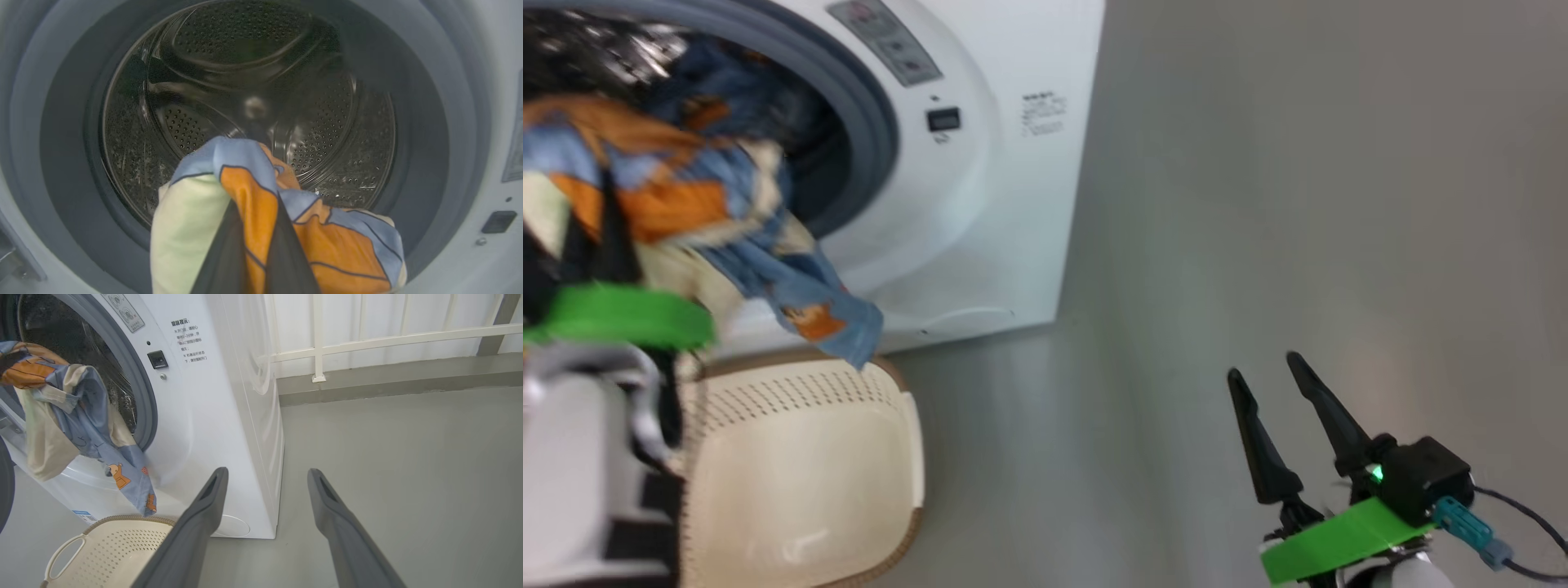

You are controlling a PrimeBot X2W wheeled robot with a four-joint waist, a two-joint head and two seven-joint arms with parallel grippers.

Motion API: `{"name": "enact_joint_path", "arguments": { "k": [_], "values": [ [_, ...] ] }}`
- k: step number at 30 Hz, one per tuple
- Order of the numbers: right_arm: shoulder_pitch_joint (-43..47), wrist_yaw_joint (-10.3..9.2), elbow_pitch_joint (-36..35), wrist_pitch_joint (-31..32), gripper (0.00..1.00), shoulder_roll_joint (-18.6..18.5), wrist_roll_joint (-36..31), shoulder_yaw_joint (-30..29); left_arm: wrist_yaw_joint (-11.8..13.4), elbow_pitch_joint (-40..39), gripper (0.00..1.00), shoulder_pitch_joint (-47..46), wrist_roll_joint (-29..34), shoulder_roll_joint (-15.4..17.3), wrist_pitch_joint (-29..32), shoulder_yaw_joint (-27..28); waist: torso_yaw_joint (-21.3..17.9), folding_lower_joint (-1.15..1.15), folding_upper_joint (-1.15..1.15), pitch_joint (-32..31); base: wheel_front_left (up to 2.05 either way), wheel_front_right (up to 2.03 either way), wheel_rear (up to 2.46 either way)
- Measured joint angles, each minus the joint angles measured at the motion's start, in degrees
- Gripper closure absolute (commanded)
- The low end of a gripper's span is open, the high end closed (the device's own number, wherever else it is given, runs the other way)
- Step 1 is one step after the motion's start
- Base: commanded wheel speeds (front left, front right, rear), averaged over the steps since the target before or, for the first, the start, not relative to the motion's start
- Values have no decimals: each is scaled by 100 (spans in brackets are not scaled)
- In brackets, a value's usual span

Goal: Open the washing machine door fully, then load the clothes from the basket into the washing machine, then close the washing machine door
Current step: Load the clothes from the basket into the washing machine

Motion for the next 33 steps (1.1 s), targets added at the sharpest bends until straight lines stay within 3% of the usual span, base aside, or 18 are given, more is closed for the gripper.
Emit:
{"name": "enact_joint_path", "arguments": {
  "k": [11,15,33],
  "values": [
    [-465,0,96,0,0,0,54,383,-54,1926,100,-2273,592,910,0,324,-602,0,0,1088,0,0,0],
    [-534,0,120,0,0,0,93,501,-54,2361,100,-2690,697,1021,0,320,-768,0,0,1386,0,0,0],
    [-447,0,116,0,0,-108,152,587,158,2167,100,-4318,987,1578,-1,514,-1213,0,0,2020,0,0,0]
  ]
}}
